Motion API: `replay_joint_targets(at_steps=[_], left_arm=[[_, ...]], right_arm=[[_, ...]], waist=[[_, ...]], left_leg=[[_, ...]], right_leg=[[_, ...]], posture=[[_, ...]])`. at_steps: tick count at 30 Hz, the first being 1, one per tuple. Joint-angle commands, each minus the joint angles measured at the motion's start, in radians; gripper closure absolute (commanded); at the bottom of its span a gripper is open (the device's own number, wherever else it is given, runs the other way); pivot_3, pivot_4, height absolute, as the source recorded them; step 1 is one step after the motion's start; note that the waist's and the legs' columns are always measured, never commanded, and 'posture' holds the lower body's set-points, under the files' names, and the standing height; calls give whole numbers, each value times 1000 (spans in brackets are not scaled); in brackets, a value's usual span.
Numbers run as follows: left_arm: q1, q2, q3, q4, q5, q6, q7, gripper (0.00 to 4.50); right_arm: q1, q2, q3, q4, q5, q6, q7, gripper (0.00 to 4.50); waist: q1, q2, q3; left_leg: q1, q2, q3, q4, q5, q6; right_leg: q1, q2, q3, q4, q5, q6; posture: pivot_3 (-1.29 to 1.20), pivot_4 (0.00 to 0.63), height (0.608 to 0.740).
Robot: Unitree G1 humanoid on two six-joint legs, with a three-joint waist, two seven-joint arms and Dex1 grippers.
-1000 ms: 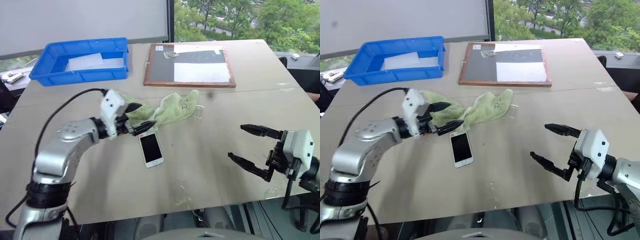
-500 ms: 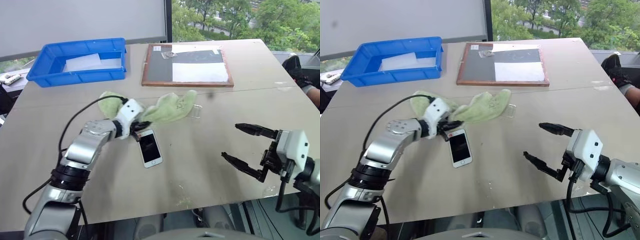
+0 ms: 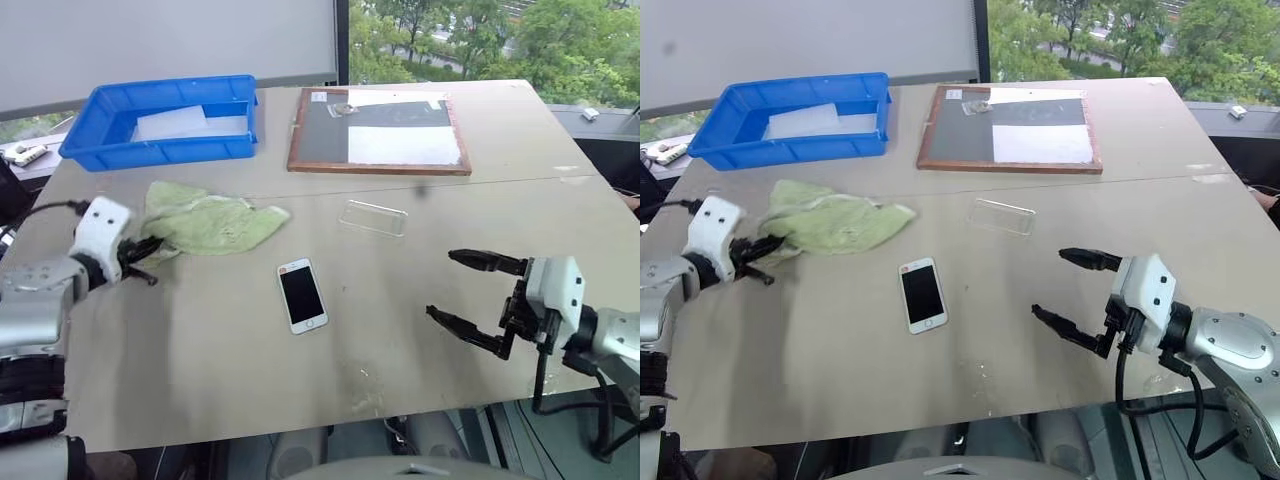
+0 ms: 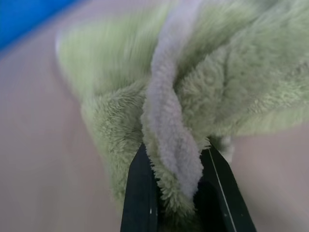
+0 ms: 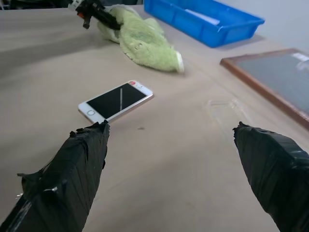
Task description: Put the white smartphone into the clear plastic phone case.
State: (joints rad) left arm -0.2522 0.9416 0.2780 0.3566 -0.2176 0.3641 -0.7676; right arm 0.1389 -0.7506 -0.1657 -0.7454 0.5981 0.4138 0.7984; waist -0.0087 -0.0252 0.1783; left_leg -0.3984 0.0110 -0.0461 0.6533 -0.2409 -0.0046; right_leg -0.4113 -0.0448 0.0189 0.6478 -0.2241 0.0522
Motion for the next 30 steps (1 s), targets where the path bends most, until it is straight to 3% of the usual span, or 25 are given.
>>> replay_joint_targets(at_steps=[1,6,9,12,15,20,22,25,30], left_arm=[[-4,7,115,-87,-153,59,-112,3505],[38,46,140,-234,-325,207,-311,1071],[70,78,115,-339,-405,296,-414,16],[82,64,59,-429,-405,297,-428,16],[13,-18,-17,-509,-396,313,-337,16],[-150,-121,-185,-546,-346,335,-254,16],[-252,-171,-279,-499,-285,331,-230,16],[-337,-208,-327,-414,-254,316,-249,16],[-429,-240,-447,-215,-112,134,-329,16]], right_arm=[[-17,-4,2,-21,19,38,-27,0],[-20,7,29,-42,17,60,-44,0],[-39,5,61,-50,-15,87,-83,0],[-91,18,112,-44,-22,147,-132,0],[-166,71,146,13,-33,222,-217,0],[-194,86,165,4,-63,214,-223,0],[-188,71,177,-11,-62,214,-197,0],[-225,73,241,5,-72,250,-186,0],[-377,210,429,207,-158,289,-218,0]], waist=[[1,-1,0],[-3,-1,0],[-5,-1,0],[-6,-1,0],[-1,-1,0],[3,-1,0],[9,-1,0],[-11,-1,0],[-33,-2,-1]], left_leg=[[-1,0,-1,0,0,0],[0,0,0,0,0,0],[-1,0,0,0,0,0],[0,0,1,0,0,0],[2,0,2,1,0,0],[0,-1,0,2,0,0],[0,-2,-1,2,0,0],[0,-2,0,3,0,0],[3,1,2,3,0,0]], right_leg=[[0,0,-1,0,2,-2],[0,-1,-1,0,2,-3],[0,-1,-1,0,2,-3],[0,-1,0,1,-1,-5],[0,-1,1,4,-2,-3],[-1,0,1,6,2,-3],[-1,0,1,6,2,-2],[0,0,1,6,2,-2],[-2,5,6,10,1,-1]], posture=[[0,150,740],[0,150,740],[0,150,740],[0,150,740],[0,150,740],[0,150,740],[0,150,740],[0,150,740],[0,150,740]])
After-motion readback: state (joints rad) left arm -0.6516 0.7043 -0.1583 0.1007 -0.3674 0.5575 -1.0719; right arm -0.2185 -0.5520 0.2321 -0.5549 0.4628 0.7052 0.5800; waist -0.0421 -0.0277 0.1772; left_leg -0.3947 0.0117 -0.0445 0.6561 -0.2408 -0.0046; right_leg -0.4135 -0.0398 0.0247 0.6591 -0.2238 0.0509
